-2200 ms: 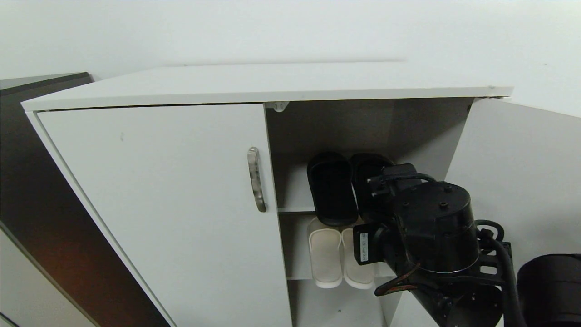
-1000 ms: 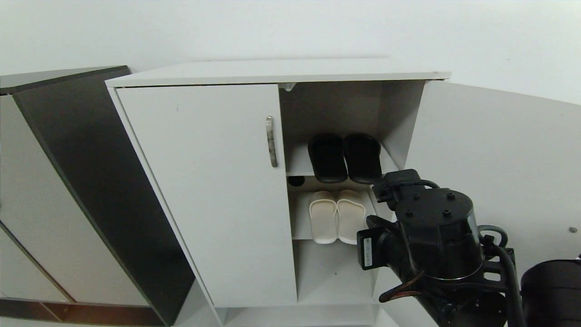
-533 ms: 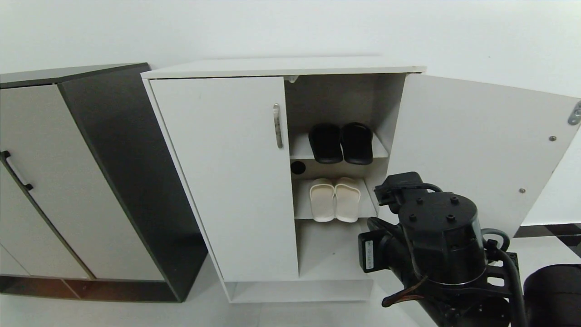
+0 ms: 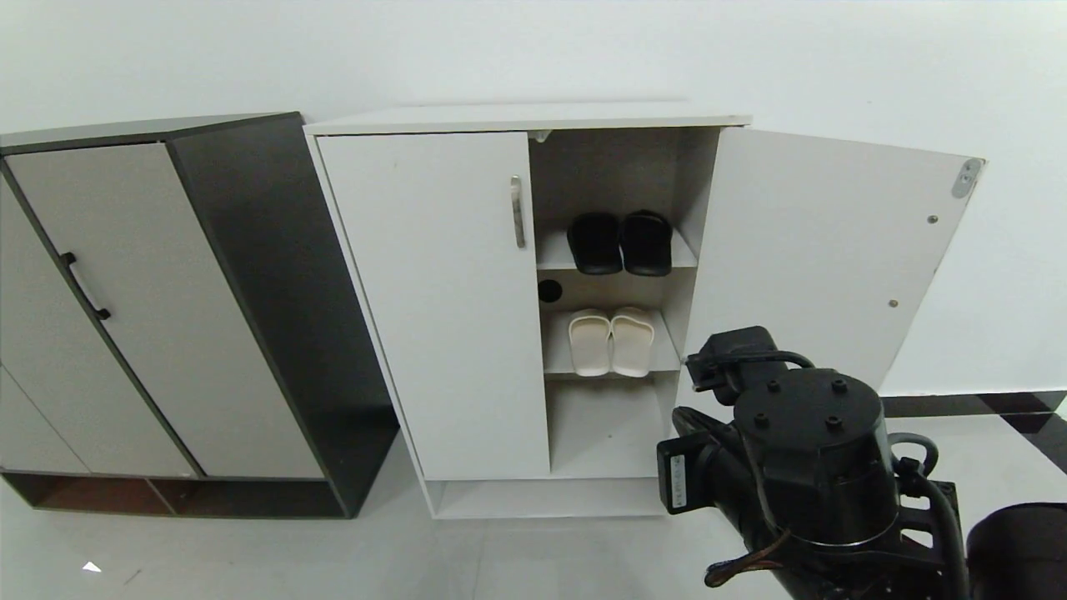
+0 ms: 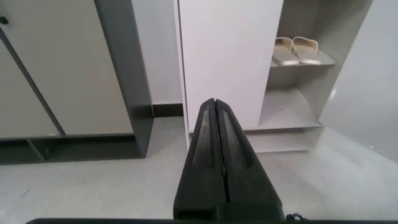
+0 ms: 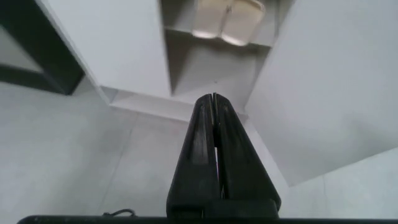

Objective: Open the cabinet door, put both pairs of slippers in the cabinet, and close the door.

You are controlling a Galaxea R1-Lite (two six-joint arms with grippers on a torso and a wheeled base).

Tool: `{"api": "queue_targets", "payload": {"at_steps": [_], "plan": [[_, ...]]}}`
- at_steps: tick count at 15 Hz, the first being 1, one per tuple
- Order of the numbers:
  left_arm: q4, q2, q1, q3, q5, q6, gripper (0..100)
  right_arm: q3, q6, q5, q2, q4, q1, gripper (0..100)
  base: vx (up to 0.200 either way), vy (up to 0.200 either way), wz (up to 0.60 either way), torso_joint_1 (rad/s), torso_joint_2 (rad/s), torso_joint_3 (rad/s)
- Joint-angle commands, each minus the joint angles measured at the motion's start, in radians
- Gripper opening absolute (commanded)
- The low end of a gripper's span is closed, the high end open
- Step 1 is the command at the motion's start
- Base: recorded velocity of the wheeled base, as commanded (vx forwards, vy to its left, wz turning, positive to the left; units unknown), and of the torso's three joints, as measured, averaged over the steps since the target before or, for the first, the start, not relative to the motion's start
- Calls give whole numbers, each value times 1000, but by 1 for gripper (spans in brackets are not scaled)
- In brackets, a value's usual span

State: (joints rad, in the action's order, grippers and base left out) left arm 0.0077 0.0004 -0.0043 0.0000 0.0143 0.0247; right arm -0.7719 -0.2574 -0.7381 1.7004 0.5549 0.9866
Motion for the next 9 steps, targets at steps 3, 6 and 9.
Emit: {"api": "queue_targets", "payload": {"at_steps": [3, 6, 9], "plan": [[0, 0, 0, 0, 0, 0, 0, 3, 0, 2, 5, 2, 0, 0, 0, 0, 0, 0, 0, 0], [0, 0, 0, 0, 0, 0, 0, 6, 0, 2, 7, 2, 0, 0, 0, 0, 0, 0, 0, 0], [0, 1, 0, 0, 1, 0, 0, 6, 1, 2, 8, 2, 0, 0, 0, 0, 0, 0, 0, 0]]}}
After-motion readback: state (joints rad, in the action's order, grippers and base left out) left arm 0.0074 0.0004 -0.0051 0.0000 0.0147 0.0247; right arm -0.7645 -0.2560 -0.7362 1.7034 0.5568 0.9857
